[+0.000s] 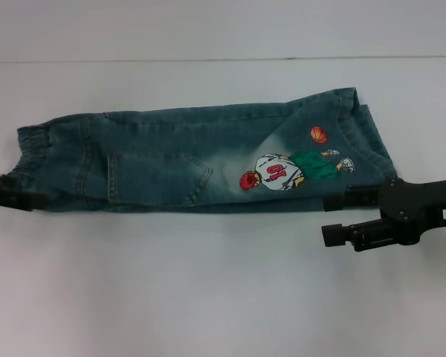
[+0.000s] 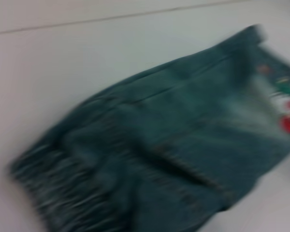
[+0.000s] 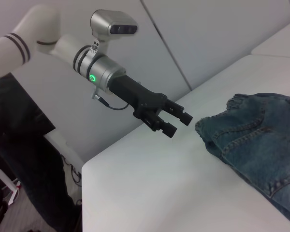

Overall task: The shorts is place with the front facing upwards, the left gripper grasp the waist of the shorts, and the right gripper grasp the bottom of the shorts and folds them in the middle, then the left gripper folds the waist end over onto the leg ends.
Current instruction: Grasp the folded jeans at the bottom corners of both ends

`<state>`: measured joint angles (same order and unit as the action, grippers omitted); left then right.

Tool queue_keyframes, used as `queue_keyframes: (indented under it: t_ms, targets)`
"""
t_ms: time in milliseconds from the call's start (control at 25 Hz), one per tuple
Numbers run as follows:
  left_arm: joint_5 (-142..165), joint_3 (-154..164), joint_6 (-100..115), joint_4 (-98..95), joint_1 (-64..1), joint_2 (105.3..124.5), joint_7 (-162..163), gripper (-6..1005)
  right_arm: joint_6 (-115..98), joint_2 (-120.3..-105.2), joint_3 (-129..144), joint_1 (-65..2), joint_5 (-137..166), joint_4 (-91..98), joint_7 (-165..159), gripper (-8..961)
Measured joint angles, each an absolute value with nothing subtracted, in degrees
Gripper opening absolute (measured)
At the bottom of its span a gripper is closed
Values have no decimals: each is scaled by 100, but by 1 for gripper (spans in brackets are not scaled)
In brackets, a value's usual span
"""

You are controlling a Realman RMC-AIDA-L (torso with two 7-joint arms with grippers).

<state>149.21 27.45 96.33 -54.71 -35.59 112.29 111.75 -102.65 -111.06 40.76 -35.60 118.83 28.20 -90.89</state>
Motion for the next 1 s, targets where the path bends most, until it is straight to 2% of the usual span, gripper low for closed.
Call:
queue_keyframes:
  t_ms: [160,440,680,880,1000]
  targets:
    - [15505,2872,8982,-5544,-3607,11244,11414,880,-10205,-11131,4079,-3553,11887,2814,-9079,898]
    - [15974,3527,7999,-5494,-3613,11517,11730,871,-10103,-11137,4079,-3548,11891,2778,-9074,893]
    - [15984,3944,7782,-5475,-3640,11619,11667,864,-10020,-11144,4078,-3521,11892,2758,-9070,889]
    - [15989,4036,7602,-5438,-3624,11628,11652,656,-9979,-11179,4063,-3472,11892,2792,-9056,885]
    - [15992,4038,7607,-5421,-3636,11621,11641,592,-9939,-11185,4069,-3460,11892,2768,-9033,883]
